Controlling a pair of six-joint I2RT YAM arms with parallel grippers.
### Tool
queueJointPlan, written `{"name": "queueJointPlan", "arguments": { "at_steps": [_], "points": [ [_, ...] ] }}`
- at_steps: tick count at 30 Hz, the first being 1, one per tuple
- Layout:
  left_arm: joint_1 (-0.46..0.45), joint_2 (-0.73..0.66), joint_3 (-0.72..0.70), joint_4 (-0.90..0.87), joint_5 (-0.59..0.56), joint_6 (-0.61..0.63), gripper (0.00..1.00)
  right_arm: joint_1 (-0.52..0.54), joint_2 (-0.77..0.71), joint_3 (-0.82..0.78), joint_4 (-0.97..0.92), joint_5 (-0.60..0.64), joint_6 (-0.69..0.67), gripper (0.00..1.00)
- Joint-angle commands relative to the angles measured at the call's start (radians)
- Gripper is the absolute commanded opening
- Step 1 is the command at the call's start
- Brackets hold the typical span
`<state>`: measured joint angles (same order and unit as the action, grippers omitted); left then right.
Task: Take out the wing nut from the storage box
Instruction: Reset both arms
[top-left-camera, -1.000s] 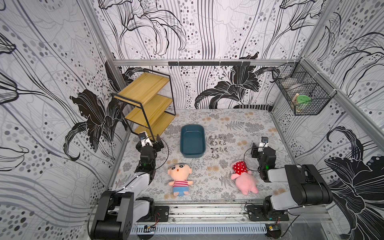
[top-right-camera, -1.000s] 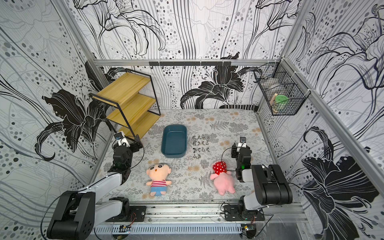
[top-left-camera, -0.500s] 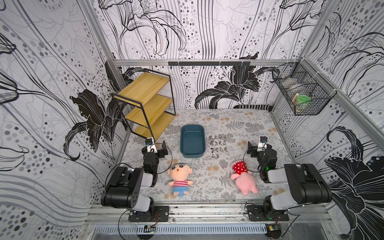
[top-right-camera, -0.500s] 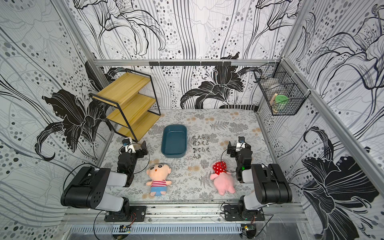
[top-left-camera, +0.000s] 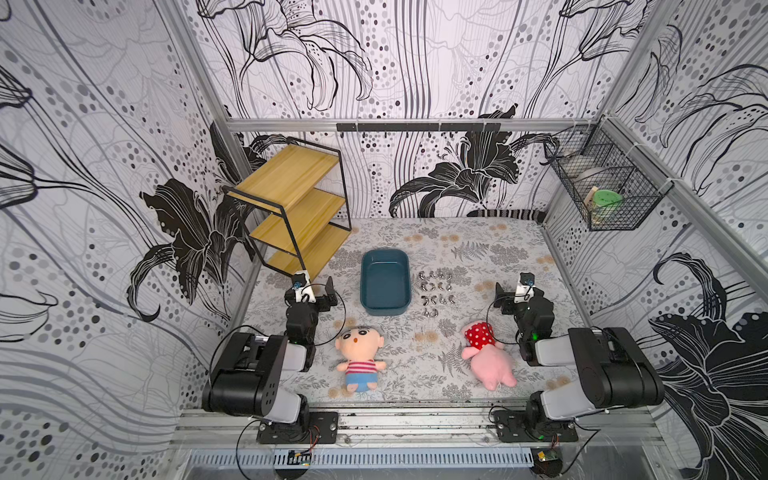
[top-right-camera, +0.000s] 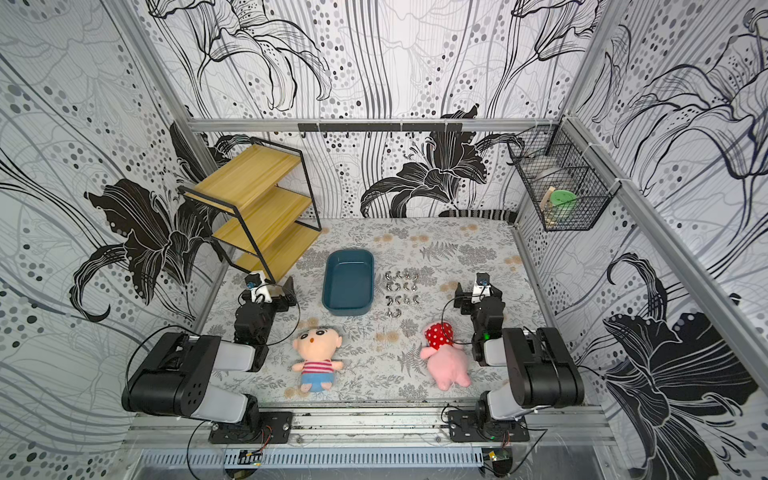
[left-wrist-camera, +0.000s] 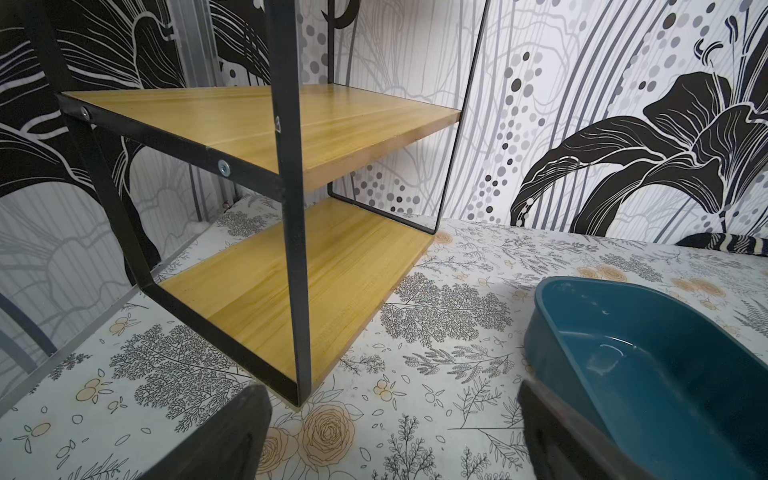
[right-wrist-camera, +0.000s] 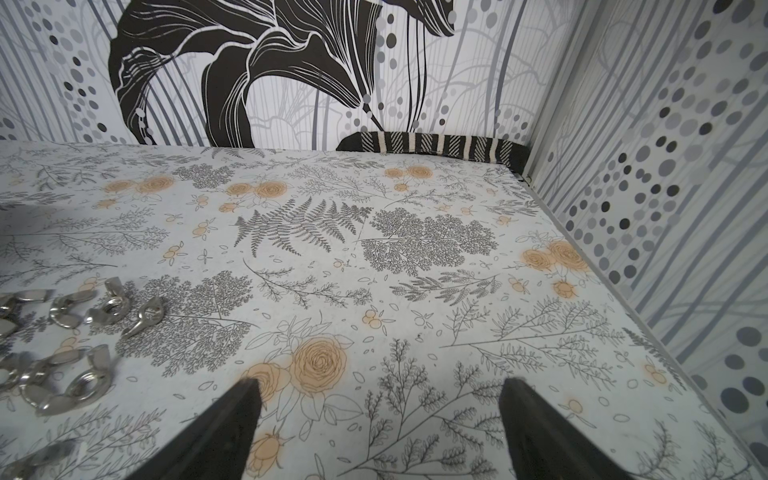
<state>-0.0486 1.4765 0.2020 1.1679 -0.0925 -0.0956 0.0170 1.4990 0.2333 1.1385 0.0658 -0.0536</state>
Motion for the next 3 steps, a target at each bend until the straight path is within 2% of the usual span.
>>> {"name": "queueJointPlan", "arguments": {
  "at_steps": [1, 3],
  "points": [
    [0.007, 0.007, 0.026, 0.029, 0.019, 0.008, 0.97, -0.008, 0.003, 0.000, 0.027, -0.012, -0.006, 0.96],
    [0.007, -0.003, 0.016, 0.039, 0.015, 0.010, 0.98, -0.008, 0.003, 0.000, 0.026, -0.012, -0.006, 0.96]
  ]
}}
